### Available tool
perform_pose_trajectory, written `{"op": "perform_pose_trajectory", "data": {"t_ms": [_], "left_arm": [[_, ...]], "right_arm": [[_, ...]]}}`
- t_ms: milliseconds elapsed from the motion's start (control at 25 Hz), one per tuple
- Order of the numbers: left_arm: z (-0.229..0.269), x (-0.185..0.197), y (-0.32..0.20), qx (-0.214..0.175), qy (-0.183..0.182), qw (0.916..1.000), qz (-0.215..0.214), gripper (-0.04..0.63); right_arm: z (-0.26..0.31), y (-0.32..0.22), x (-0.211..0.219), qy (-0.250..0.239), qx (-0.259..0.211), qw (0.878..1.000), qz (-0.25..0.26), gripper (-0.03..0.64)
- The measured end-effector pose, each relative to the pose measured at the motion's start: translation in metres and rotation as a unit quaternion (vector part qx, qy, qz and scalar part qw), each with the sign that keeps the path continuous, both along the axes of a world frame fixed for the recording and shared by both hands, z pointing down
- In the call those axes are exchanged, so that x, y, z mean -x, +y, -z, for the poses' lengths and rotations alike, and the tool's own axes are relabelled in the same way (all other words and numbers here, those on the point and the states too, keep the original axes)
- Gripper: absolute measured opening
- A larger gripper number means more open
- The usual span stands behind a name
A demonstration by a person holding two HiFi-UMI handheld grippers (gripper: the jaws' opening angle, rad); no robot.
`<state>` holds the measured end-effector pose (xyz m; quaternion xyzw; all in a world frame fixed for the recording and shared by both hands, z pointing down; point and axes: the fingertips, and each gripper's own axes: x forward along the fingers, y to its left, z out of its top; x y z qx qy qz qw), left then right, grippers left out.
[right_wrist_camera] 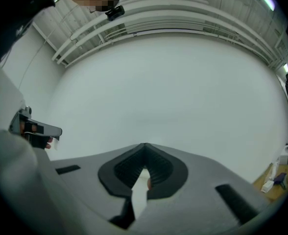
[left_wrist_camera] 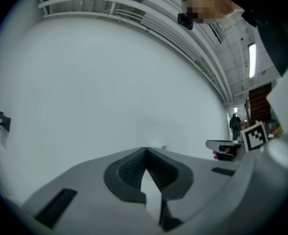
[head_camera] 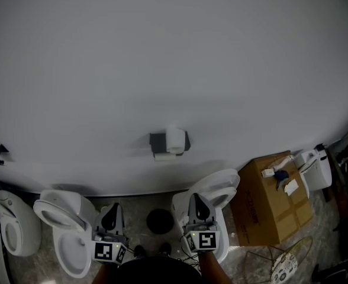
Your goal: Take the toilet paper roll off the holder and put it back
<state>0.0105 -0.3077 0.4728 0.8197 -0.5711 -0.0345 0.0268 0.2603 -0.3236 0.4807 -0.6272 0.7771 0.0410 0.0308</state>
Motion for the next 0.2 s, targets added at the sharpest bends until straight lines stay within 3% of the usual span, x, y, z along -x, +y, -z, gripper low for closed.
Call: {"op": "perform_pose_trajectory", "data": {"t_ms": [200], "left_arm": [[0.0012, -0.0011, 0.0001, -0.001, 0.002, 1.0000, -0.001, 0.003]], "right_arm": [[0.0031, -0.0004, 0.0018, -0.002, -0.005, 1.000, 0.003, 0.003]]}}
